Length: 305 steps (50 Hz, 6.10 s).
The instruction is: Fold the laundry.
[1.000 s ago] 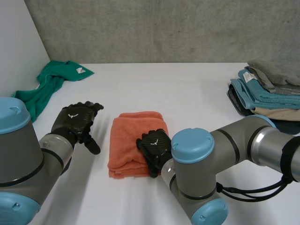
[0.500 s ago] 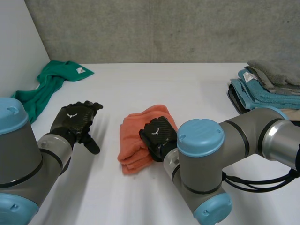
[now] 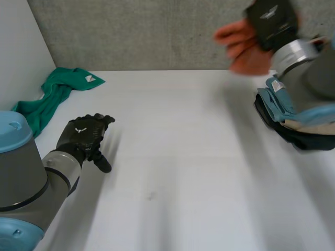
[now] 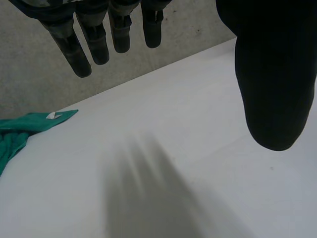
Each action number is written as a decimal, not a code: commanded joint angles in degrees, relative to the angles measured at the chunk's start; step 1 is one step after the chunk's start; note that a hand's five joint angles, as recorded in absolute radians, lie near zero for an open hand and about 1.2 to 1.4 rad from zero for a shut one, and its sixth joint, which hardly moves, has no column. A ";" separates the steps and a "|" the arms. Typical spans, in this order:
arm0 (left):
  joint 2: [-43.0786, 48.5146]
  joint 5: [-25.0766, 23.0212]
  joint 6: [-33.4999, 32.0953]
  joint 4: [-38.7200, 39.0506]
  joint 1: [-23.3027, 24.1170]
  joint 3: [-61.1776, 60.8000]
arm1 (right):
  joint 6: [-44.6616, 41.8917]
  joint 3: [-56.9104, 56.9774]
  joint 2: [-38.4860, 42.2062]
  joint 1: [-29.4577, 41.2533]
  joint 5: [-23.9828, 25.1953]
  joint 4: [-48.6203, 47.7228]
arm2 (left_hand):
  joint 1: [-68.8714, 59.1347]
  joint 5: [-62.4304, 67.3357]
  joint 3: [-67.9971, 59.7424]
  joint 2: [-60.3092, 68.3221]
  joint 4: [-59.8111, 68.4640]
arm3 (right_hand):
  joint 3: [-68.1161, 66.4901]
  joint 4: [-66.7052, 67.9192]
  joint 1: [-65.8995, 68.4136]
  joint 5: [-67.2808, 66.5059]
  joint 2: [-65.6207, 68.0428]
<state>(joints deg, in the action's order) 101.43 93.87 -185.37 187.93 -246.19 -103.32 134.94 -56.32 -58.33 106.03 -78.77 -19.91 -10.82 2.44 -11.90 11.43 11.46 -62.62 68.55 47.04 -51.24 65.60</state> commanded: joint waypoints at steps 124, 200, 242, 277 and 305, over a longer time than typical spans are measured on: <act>1.05 0.00 0.18 0.95 0.19 -0.83 | 32.84 24.86 14.03 -24.82 13.46 32.21 | 0.77 -2.39 1.86 -1.38 -1.42 | 52.62 -58.55 -37.04 51.24 -55.60; -5.01 0.00 0.27 2.00 -0.25 -0.74 | 20.28 17.49 -0.37 -10.06 9.26 37.22 | 0.82 -2.44 1.90 -1.43 -1.46 | 52.62 -58.55 -37.04 51.24 -55.60; 33.21 -3.61 -20.82 3.94 -31.19 35.73 | 20.10 -39.39 -6.62 19.48 -3.85 12.44 | -0.07 -1.55 1.01 -0.54 -0.58 | 52.62 -58.55 -37.04 51.24 -55.60; 42.01 -2.99 -28.73 3.85 -31.19 43.64 | 20.01 -40.36 -7.58 19.39 -3.85 11.56 | -48.52 46.90 -47.44 47.91 47.88 | 52.62 -58.55 -37.04 51.24 -55.60; 22.43 -3.51 -8.38 -12.30 -14.69 31.88 | 19.84 -39.92 -8.64 19.13 -3.94 11.47 | -69.18 67.56 -68.10 68.57 68.54 | 52.62 -58.55 -37.04 51.24 -55.60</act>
<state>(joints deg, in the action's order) 132.09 91.42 -206.37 183.62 -269.39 -66.95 154.77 -96.32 -66.28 125.40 -82.68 -8.40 -61.94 55.63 -67.77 68.13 68.66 -9.97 11.35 7.90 -2.70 11.72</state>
